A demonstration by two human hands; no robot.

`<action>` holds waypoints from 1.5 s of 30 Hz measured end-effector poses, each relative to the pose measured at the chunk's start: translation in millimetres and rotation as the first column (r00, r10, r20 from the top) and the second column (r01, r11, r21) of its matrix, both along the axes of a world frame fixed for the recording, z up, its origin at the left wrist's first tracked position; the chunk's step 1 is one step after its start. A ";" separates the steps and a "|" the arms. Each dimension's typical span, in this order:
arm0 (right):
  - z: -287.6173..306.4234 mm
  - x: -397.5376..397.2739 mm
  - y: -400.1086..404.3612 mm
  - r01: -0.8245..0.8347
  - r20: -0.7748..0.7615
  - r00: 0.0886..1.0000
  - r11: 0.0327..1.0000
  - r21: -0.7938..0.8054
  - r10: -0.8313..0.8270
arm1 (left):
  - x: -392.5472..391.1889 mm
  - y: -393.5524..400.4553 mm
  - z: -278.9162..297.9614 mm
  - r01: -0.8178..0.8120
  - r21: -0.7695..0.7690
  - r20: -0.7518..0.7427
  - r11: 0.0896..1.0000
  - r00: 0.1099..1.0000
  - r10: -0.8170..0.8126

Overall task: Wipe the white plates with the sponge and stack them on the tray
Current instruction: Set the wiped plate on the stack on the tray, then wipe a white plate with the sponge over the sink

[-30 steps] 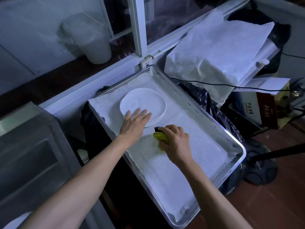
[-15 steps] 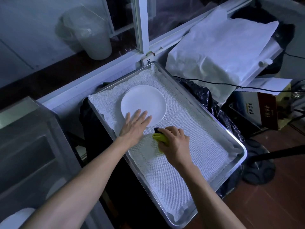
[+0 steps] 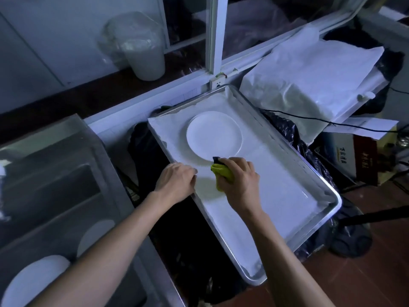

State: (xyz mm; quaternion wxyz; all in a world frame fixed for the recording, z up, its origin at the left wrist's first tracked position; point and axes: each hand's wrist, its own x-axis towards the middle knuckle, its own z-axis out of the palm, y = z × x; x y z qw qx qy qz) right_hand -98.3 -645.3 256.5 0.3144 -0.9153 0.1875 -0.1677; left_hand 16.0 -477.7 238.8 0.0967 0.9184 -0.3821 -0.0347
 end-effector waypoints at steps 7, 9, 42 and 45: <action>27.8 14.0 101.4 -0.163 0.073 0.983 0.985 -0.064 0.167 | -33.1 133.9 3.5 -0.211 -0.094 -0.112 0.973 0.973 0.200; 31.6 17.4 136.9 -0.224 0.088 0.969 0.972 -0.073 0.230 | -42.5 179.3 0.1 -0.262 -0.085 -0.158 0.961 0.956 0.247; -162.3 68.8 437.6 -0.675 -0.325 0.704 0.737 -0.030 0.632 | -80.1 471.6 -196.8 -0.827 0.099 -0.722 0.554 0.324 0.612; -180.0 81.8 435.4 -0.685 -0.336 0.687 0.728 -0.005 0.644 | -61.8 466.4 -222.4 -0.866 0.103 -0.752 0.489 0.254 0.608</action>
